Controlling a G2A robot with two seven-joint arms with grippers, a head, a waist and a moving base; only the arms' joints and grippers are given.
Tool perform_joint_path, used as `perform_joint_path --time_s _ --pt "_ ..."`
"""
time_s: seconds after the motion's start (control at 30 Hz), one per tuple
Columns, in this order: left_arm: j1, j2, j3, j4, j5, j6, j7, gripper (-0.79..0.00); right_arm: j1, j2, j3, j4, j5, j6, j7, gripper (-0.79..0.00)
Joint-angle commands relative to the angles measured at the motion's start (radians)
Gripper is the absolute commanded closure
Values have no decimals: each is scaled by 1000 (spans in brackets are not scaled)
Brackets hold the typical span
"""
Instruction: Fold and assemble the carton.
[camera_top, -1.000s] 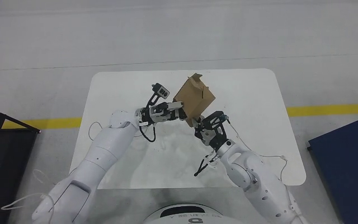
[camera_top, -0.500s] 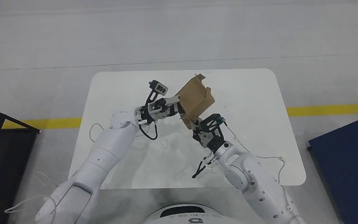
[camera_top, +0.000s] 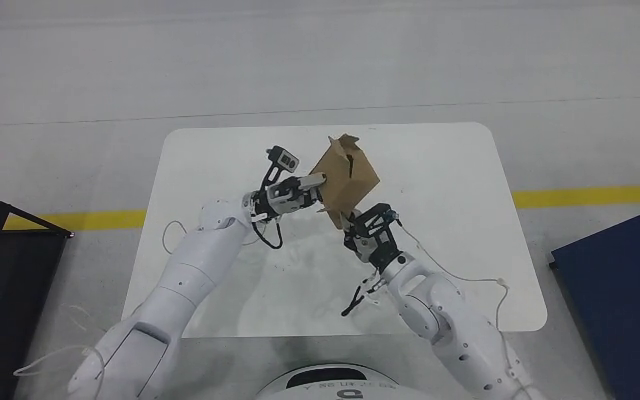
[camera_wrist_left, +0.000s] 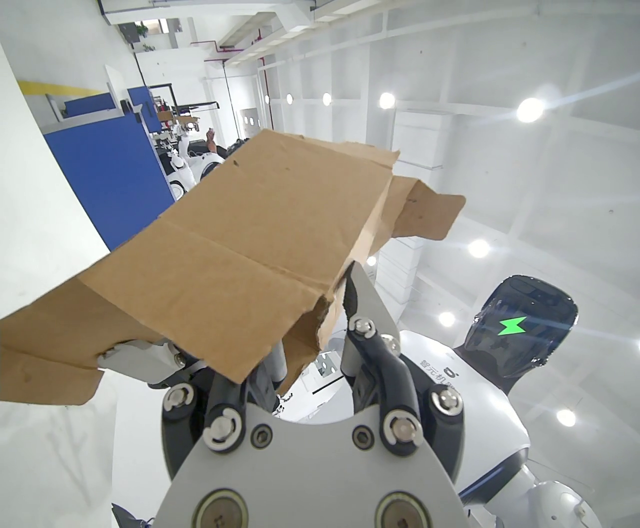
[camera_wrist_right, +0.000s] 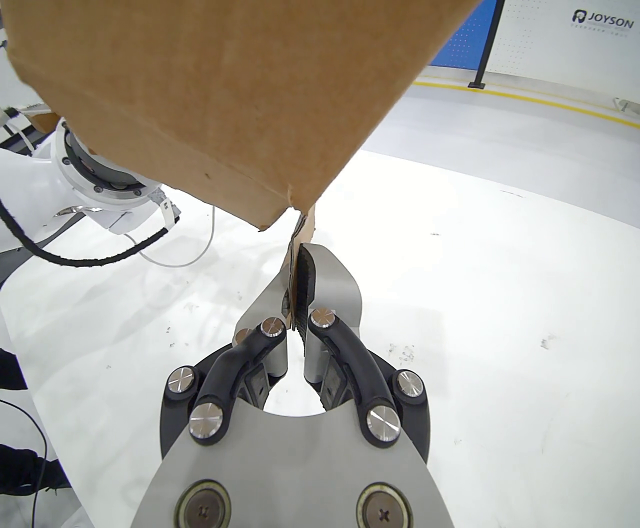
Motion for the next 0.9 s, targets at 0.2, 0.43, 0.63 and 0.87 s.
perform_joint_path --time_s 0.2,0.43,0.63,0.87 --pt "-3 33 -116 16 2 106 -106 0 -96 22 181 -32 115 -73 -81 -785" --pt "-8 56 -182 12 31 202 -202 0 -204 36 346 -131 198 -107 -156 -785" --pt "0 66 -152 -31 40 217 -214 0 -237 36 383 -171 300 -158 -194 -785" --pt "20 88 -87 -77 -39 254 -214 0 -184 31 337 -149 429 -263 -172 -785"
